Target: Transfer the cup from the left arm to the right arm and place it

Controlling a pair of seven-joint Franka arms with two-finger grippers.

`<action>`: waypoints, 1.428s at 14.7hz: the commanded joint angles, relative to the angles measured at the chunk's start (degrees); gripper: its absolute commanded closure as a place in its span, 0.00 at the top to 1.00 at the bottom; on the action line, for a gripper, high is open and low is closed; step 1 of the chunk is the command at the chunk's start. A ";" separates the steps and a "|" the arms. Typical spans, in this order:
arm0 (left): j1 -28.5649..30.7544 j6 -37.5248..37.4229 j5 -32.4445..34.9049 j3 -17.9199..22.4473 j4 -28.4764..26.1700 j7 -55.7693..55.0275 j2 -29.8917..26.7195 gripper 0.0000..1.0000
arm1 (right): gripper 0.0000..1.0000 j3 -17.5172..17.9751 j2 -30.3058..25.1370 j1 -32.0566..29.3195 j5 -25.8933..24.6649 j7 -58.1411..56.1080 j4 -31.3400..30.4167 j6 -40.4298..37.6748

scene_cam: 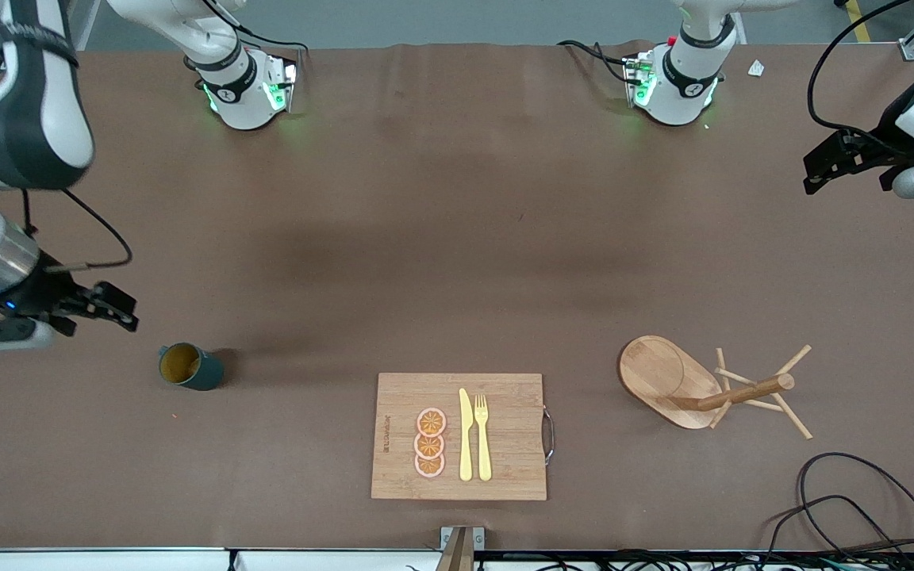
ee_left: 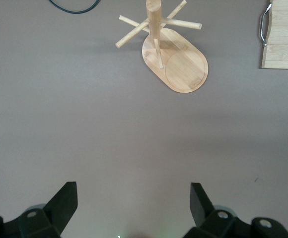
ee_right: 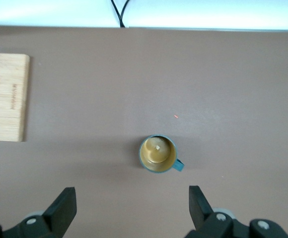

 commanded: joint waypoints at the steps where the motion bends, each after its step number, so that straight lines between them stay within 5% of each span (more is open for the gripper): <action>1: 0.20 0.13 0.66 0.06 0.03 1.26 -0.33 1.00 | 1.00 0.78 -5.41 -1.67 -0.68 0.33 -1.74 -3.98; 6: 0.11 0.13 0.66 -0.03 0.12 1.25 -0.51 1.00 | 1.00 0.78 -9.38 -3.17 -0.76 0.51 -1.47 -10.05; 12: 0.02 -0.13 0.31 -0.12 0.56 1.25 -0.33 1.00 | 1.00 1.31 -9.20 -3.43 -3.75 0.60 7.13 -23.24; 15: 0.11 -0.22 0.39 -0.12 0.56 1.34 -0.33 1.00 | 1.00 6.12 -9.20 -7.64 -4.45 0.69 8.28 -24.57; 21: -0.07 -0.83 -0.05 -0.29 0.47 1.43 -0.16 1.00 | 1.00 6.23 -9.03 -8.09 -4.72 1.04 7.84 -24.39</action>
